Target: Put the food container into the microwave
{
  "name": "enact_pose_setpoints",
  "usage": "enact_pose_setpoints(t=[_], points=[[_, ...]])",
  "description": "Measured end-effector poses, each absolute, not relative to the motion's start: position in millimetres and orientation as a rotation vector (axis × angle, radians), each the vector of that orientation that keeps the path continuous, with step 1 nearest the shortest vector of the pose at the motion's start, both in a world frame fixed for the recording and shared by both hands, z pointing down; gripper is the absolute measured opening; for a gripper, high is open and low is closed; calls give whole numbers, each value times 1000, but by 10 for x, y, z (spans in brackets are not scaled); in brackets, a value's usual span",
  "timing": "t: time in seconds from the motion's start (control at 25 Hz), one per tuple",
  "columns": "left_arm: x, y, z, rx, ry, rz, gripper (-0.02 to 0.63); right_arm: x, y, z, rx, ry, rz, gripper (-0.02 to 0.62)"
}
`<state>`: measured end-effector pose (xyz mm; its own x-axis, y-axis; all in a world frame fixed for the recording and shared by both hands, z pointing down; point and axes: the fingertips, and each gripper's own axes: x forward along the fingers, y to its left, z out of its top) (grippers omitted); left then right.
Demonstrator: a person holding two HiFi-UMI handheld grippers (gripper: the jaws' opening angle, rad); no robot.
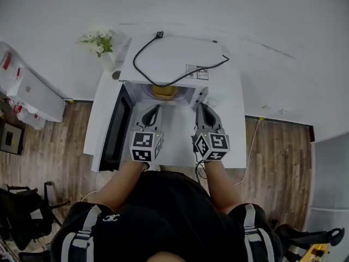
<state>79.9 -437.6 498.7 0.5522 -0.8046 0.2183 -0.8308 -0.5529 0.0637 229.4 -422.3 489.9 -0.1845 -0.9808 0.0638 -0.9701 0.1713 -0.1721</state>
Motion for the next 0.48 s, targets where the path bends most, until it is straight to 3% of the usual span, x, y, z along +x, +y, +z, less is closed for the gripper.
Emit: enact_pose_setpoints(t=[0.48], points=[[976,-4227,4989,2636,-1383,258,15,2425,-4082,4943,-1985,2375,-261,-3]])
